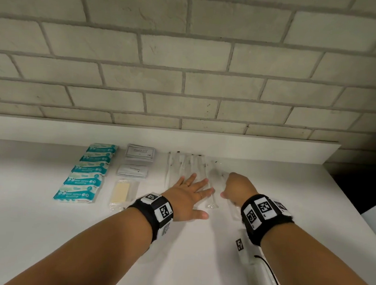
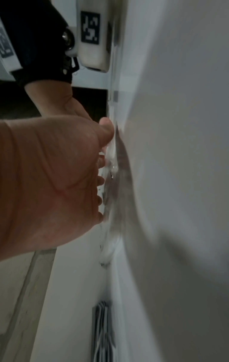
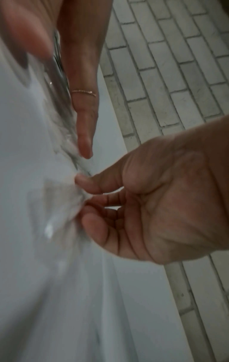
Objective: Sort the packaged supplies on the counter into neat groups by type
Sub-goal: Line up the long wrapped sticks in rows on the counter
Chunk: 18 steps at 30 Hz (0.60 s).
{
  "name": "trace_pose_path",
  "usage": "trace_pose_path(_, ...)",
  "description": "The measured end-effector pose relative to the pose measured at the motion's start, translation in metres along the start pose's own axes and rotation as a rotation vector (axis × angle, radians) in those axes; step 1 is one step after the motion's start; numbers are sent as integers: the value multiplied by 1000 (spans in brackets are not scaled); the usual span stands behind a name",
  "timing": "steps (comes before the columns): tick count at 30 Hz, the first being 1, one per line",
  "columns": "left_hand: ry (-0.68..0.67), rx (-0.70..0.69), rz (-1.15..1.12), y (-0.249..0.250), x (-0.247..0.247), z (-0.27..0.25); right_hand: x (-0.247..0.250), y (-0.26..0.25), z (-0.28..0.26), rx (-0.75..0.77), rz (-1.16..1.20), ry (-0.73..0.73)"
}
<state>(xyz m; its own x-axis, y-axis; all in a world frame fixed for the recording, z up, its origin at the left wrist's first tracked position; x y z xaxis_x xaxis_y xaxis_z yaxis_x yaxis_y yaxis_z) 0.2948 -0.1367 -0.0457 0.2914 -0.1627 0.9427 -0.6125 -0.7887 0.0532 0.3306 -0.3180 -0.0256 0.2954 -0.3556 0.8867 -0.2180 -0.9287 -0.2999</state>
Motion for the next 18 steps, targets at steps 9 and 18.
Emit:
trace_pose_path(9, -9, 105, -139, -15, -1, -4, -8, -35, 32, 51, 85, -51)
trace_pose_path(18, -83, 237, -100, -4, 1, -4, -8, -31, 33, 59, 22, -27)
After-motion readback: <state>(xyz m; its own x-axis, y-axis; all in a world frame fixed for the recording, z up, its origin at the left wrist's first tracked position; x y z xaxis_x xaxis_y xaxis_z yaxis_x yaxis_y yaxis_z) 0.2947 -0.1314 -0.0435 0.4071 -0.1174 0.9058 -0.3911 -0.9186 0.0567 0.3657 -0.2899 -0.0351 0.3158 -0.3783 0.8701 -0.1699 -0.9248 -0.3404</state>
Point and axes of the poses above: each hand's wrist, its own z-axis towards the middle knuckle, its own x-axis out of the back of the hand, y = z × x, the point moved 1 cm from there along z, towards the middle knuckle, and after that the axes turned 6 degrees about z, right-handed, at the moved point
